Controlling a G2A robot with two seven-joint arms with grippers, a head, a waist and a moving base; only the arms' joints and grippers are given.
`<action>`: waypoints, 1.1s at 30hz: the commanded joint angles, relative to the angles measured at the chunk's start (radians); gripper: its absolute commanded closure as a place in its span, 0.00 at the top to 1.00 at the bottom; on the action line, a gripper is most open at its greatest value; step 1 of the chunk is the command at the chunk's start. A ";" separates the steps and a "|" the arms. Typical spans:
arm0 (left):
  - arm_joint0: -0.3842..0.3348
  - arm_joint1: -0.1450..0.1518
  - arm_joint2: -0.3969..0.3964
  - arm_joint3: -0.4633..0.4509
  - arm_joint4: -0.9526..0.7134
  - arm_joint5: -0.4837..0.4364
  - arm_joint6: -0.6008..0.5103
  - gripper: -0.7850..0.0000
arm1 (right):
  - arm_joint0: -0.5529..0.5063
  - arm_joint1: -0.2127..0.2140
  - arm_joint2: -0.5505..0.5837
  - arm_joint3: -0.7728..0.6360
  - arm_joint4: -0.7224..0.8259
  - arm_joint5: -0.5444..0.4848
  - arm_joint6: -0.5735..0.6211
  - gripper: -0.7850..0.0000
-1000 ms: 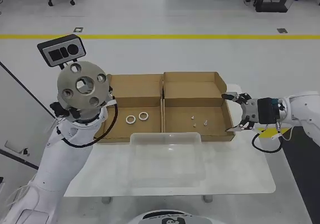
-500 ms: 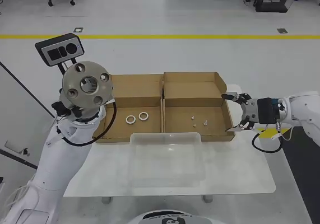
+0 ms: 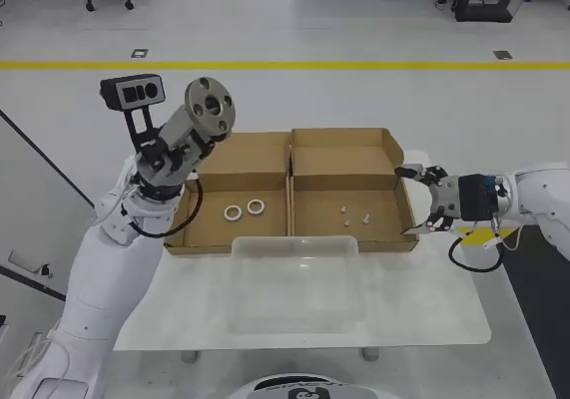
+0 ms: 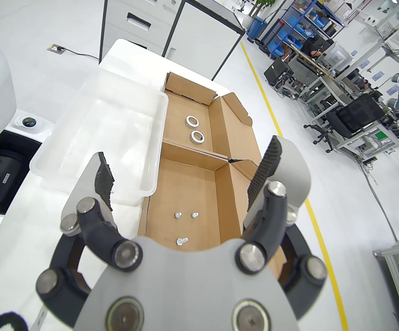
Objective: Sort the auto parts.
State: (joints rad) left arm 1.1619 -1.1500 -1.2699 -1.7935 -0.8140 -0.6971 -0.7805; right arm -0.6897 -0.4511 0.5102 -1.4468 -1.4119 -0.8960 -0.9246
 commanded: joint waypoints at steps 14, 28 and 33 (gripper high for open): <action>-0.130 0.006 -0.020 0.132 0.471 0.262 0.074 0.00 | 0.000 0.000 0.000 0.000 0.000 0.000 0.000 1.00; -0.077 0.037 -0.080 0.082 0.796 0.440 0.001 0.00 | 0.000 0.000 0.000 0.000 0.000 0.000 0.000 1.00; -0.131 0.043 -0.056 0.094 0.914 0.484 -0.078 0.00 | 0.000 0.000 0.000 0.000 0.000 0.000 0.000 1.00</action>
State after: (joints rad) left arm 1.0440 -1.1077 -1.3337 -1.7057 0.0698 -0.2254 -0.8399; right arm -0.6897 -0.4511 0.5102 -1.4468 -1.4119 -0.8960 -0.9246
